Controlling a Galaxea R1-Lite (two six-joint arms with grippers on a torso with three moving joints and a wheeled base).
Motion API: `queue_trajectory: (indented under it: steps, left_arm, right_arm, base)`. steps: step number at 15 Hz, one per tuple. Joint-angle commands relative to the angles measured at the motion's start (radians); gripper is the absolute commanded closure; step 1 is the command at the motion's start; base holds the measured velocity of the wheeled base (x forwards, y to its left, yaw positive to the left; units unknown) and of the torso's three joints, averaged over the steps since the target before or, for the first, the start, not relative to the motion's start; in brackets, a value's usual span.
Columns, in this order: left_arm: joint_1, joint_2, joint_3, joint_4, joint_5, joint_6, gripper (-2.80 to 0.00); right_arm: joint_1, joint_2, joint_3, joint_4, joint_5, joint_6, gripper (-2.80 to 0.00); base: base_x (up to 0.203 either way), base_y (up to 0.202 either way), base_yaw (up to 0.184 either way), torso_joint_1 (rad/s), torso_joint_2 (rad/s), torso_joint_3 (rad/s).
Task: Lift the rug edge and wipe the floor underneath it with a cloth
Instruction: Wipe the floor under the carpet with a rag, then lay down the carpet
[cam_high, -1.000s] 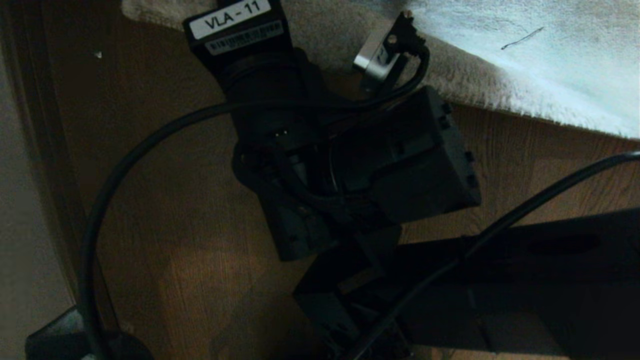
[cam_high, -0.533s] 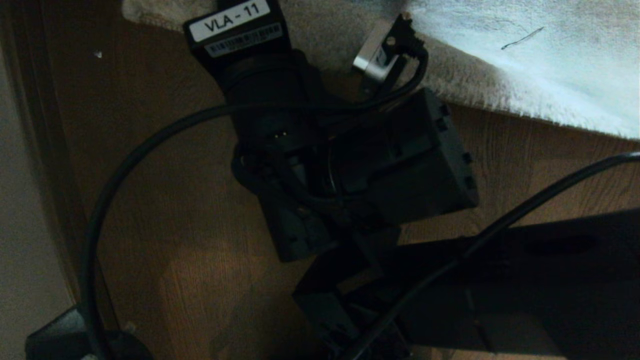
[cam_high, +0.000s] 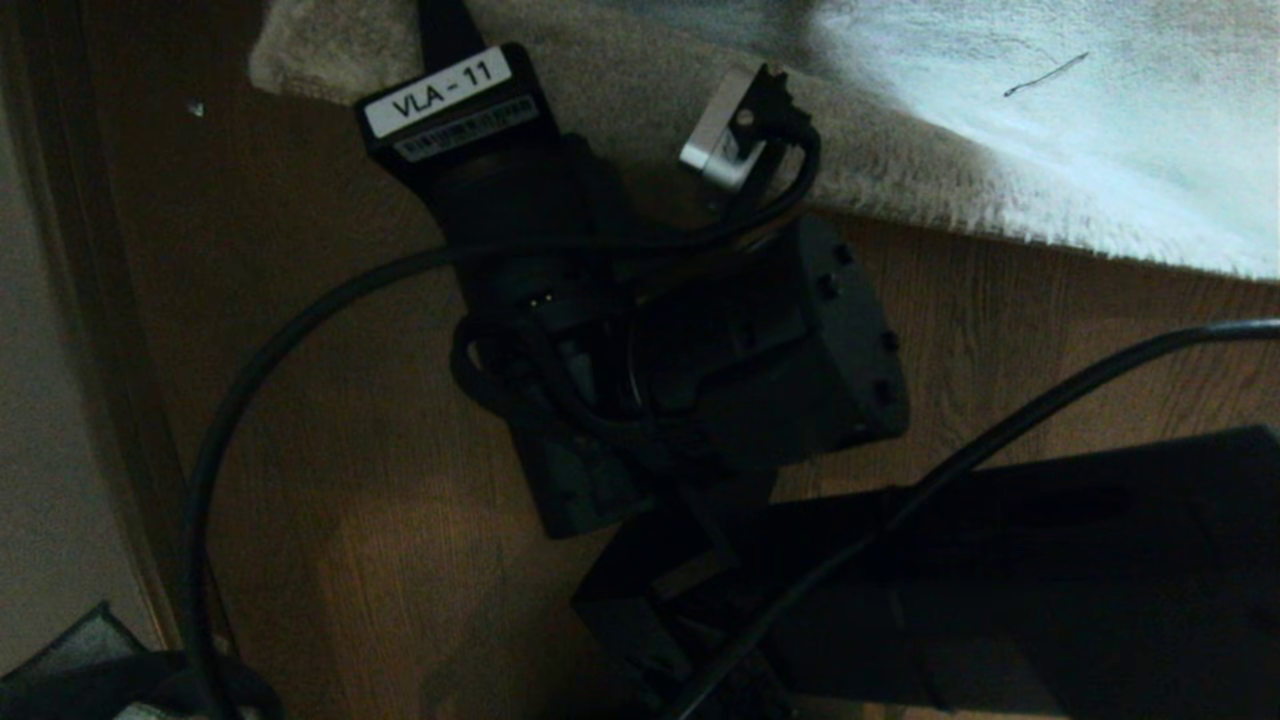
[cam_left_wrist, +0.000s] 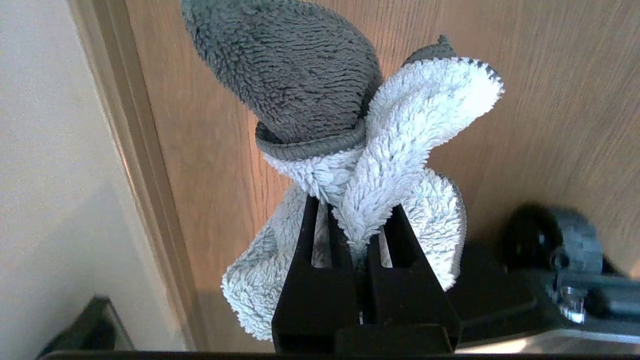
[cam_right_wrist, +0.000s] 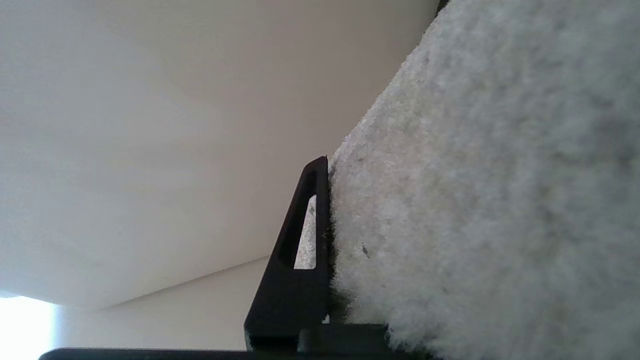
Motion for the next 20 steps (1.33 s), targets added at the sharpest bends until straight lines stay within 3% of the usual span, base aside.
queue_trajectory:
  steps: [1, 7, 13, 20]
  left_arm:
    - [-0.003, -0.124, 0.000, -0.001, 0.000, -0.001, 0.00]
    - [-0.008, -0.179, 0.000, -0.001, 0.000, -0.001, 0.00]
    - [-0.008, -0.179, 0.000, -0.001, 0.000, -0.001, 0.00]
    - [-0.008, -0.179, 0.000, -0.001, 0.000, -0.001, 0.00]
  right_arm:
    - [0.000, 0.011, 0.000, -0.046, -0.001, 0.005, 0.00]
    - [0.000, 0.027, 0.004, -0.046, -0.005, 0.004, 0.00]
    - [-0.009, 0.087, -0.050, -0.046, -0.173, 0.010, 0.00]
    - [-0.088, 0.130, -0.108, -0.046, -0.221, 0.016, 0.00]
  base:
    - [0.000, 0.000, 0.000, 0.000, 0.00, 0.000]
    - [0.000, 0.000, 0.000, 0.000, 0.00, 0.000]
    - [0.000, 0.000, 0.000, 0.000, 0.00, 0.000]
    - [0.000, 0.000, 0.000, 0.000, 0.00, 0.000]
